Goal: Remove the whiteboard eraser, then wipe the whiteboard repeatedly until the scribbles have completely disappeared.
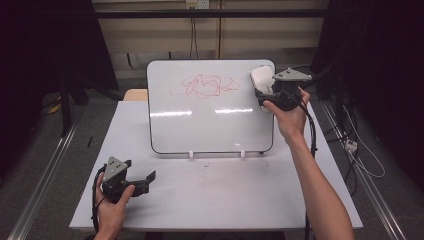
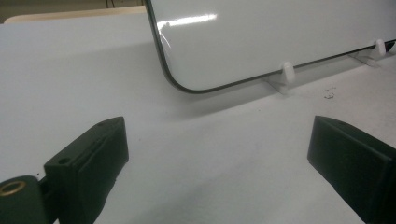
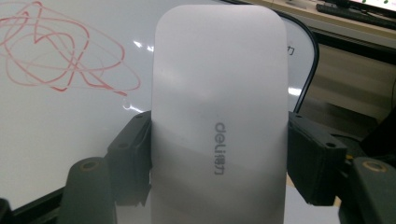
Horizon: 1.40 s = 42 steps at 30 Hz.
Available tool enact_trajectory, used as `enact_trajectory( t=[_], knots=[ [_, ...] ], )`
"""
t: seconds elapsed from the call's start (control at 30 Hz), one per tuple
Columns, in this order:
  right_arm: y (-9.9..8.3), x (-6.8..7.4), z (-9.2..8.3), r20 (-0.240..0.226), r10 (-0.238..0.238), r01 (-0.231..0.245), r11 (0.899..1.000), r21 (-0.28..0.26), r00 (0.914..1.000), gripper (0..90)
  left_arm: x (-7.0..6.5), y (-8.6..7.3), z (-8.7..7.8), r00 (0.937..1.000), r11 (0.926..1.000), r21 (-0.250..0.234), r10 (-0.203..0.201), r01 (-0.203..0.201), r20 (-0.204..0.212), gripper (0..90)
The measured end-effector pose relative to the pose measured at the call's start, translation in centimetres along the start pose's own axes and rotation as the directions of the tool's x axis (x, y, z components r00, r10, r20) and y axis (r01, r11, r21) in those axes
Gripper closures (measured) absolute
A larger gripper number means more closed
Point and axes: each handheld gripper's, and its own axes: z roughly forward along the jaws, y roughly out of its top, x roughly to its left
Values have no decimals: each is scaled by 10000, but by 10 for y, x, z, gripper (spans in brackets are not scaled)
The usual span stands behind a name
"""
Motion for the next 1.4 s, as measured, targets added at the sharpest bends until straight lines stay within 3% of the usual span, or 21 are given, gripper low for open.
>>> enact_trajectory(
  t=[0.67,1.13,1.4],
  knots=[
    [-9,26,-19,-457,-522,487,9961,-731,9976,316,-2,0,-3,9998,10000,-48,71,-71,-166,52],
    [-4,59,-14,-752,-1287,1212,9879,-967,9888,316,-1,-1,-4,9999,10000,-73,38,-39,-118,52],
    [0,79,-6,-650,-1788,1719,9801,-990,9817,316,0,-1,-5,9999,9999,-128,34,-36,-157,52]
  ],
)
